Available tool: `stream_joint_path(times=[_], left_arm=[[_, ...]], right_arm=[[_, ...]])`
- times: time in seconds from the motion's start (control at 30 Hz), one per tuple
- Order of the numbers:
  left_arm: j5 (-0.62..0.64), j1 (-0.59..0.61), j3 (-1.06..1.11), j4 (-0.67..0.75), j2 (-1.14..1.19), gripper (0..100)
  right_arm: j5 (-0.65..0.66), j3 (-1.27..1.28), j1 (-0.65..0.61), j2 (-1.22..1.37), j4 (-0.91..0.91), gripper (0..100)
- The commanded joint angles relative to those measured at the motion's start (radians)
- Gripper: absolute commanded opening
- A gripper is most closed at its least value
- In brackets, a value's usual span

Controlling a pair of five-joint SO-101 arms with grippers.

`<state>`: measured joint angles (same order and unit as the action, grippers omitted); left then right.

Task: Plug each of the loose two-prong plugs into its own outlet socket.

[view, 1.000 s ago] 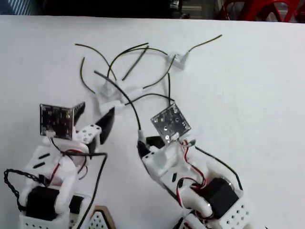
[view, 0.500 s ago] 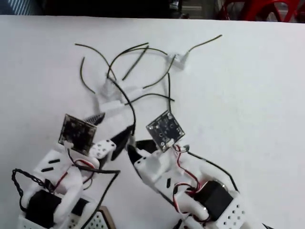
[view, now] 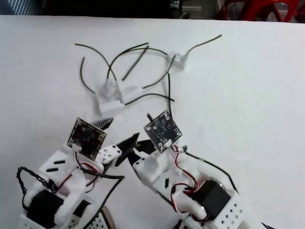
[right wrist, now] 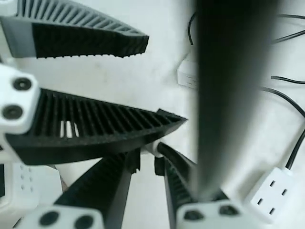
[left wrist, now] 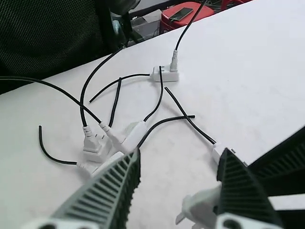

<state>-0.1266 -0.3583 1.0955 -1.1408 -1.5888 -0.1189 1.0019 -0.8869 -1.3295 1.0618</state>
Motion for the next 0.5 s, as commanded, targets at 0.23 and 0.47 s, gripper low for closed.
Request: stream_joint_path(times=[0.23,0.47], left_arm=[[-0.017,-0.019,0.018,-0.021,-0.010,27],[-0.017,-0.010,0.015,-0.021,-0.010,27]], right_arm=[[-0.012,-0.020,0.002,-0.010,-0.105,1.8],[-0.012,-0.020,0.002,-0.010,-0.111,1.7]])
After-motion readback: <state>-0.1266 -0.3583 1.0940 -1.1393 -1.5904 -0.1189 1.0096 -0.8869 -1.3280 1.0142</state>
